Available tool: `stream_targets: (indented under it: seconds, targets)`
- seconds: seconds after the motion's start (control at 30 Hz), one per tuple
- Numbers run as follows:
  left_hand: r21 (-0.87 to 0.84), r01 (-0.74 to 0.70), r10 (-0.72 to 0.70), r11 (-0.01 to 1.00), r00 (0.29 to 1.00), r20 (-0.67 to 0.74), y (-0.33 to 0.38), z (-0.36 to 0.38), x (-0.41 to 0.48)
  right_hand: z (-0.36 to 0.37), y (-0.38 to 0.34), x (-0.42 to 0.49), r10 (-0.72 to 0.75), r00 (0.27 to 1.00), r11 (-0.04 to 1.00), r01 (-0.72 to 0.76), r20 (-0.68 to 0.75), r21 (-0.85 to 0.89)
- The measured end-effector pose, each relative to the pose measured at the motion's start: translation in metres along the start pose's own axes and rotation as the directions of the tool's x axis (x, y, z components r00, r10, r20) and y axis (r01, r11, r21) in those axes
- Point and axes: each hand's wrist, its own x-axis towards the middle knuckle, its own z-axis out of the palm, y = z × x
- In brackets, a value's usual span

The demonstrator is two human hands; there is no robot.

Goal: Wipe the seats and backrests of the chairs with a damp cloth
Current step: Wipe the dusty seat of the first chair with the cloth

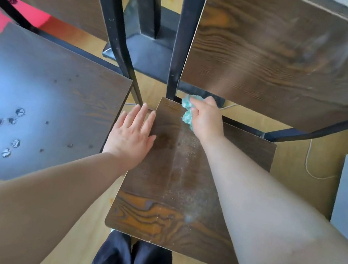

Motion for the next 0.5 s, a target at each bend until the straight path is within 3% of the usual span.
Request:
stream_targets:
  seconds: [0.27,0.5]
  targets:
    - [-0.001,0.021,-0.021,1.0,0.998,0.056,-0.009,0.01,-0.001,0.018,-0.004,-0.016,-0.111,0.993,0.983,0.115,0.035,-0.142]
    - [0.003,0.046,-0.046,0.999,0.996,0.071,-0.007,0.01,-0.013,0.027,-0.009,-0.04,-0.104,0.993,0.991,0.108,0.048,-0.076]
